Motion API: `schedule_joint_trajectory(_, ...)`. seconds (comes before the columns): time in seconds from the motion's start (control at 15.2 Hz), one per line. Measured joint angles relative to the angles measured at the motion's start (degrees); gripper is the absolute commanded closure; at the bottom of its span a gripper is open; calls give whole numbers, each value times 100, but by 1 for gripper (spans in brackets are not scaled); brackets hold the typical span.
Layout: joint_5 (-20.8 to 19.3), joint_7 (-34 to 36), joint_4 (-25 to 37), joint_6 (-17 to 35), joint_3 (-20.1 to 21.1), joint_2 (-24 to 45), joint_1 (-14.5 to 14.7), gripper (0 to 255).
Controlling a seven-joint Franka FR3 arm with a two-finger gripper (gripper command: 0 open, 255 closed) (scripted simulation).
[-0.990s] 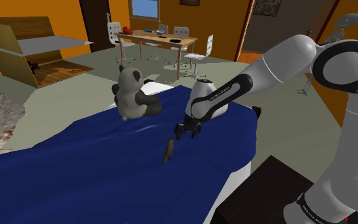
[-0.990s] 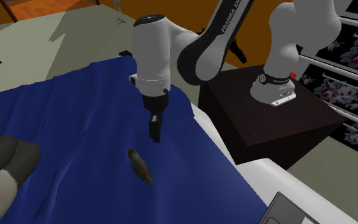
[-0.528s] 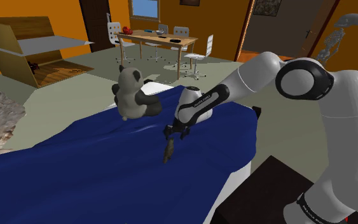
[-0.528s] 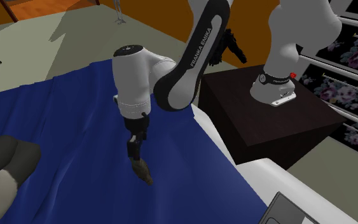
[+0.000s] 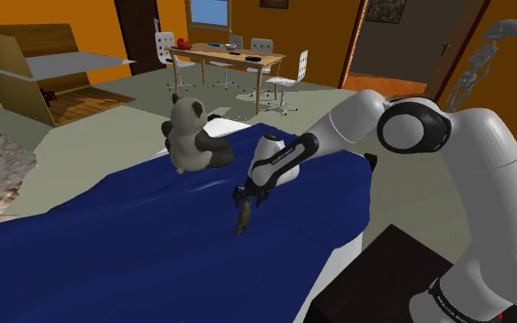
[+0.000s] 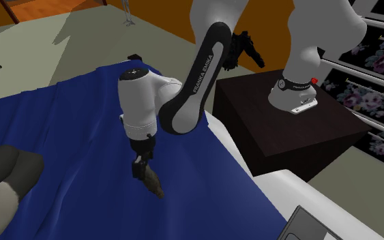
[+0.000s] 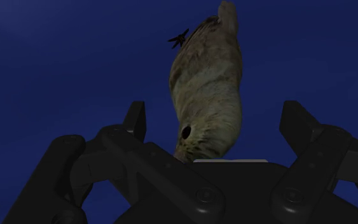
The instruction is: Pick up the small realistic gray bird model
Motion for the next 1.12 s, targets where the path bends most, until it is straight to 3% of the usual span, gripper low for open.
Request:
schedule_joint_trajectory(0.13,-3,-7,36,85,-3,122,13,0)
schedule_joint_trajectory(0.2,-4,-7,51,99,-4,150,17,255)
schedule_joint_trajectory(1.12,-1,16,-8,-18,-1,-30,11,255)
